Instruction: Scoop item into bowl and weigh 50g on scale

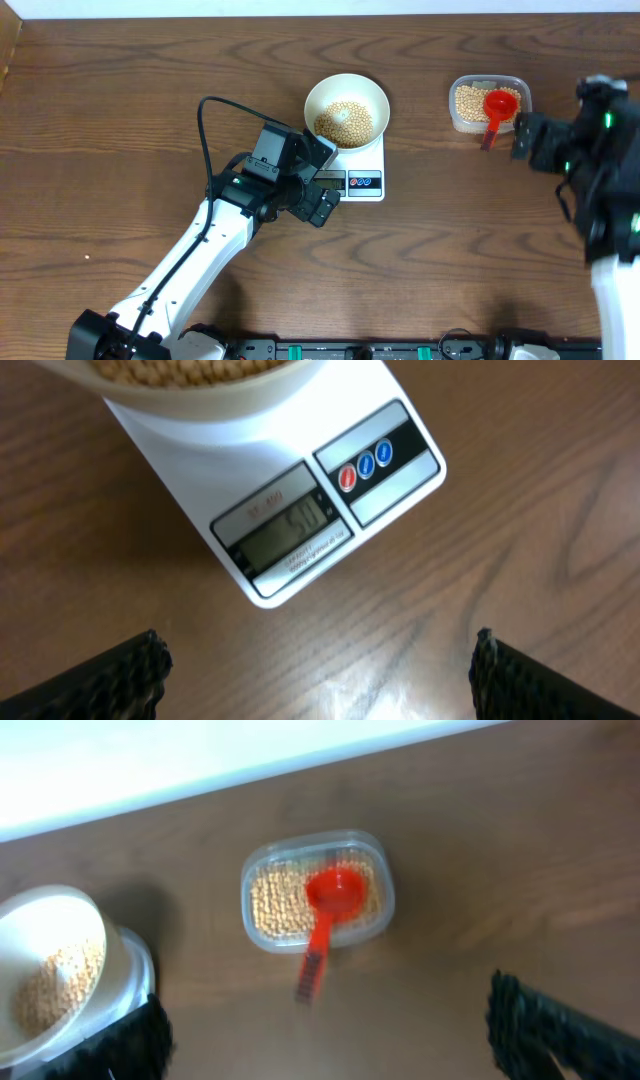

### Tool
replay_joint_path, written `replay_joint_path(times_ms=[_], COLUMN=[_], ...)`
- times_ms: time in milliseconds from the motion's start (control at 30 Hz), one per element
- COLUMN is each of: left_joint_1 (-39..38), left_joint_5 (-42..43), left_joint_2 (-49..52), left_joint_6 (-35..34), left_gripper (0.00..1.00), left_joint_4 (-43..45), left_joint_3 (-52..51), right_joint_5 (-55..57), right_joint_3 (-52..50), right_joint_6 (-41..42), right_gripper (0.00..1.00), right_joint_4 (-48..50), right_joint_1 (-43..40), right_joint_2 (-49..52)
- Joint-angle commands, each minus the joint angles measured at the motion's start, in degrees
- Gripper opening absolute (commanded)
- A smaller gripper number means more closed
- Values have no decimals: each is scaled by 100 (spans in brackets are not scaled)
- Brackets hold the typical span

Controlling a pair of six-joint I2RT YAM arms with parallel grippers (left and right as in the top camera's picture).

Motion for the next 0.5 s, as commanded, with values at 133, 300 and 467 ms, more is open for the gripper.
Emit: replay_joint_path(times_ms=[133, 300, 467], left_joint_1=[22, 22, 22], left_joint_5=[-35, -35, -37], left_joint_2=[-63, -63, -63], left_joint_6=[-9, -9, -9], left_gripper=[98, 98, 98], left_joint_4=[-2, -2, -2], left_joint_3=[11, 11, 11], right_joint_5=[114, 114, 122], right_joint_3=[-2350, -3591, -4470], right_joint_6=[-208, -208, -214], right_gripper=[99, 99, 99], right_joint_4=[1493, 1766, 2011], right_joint_1=[22, 22, 22], right_joint_2=[-2341, -3790, -4706])
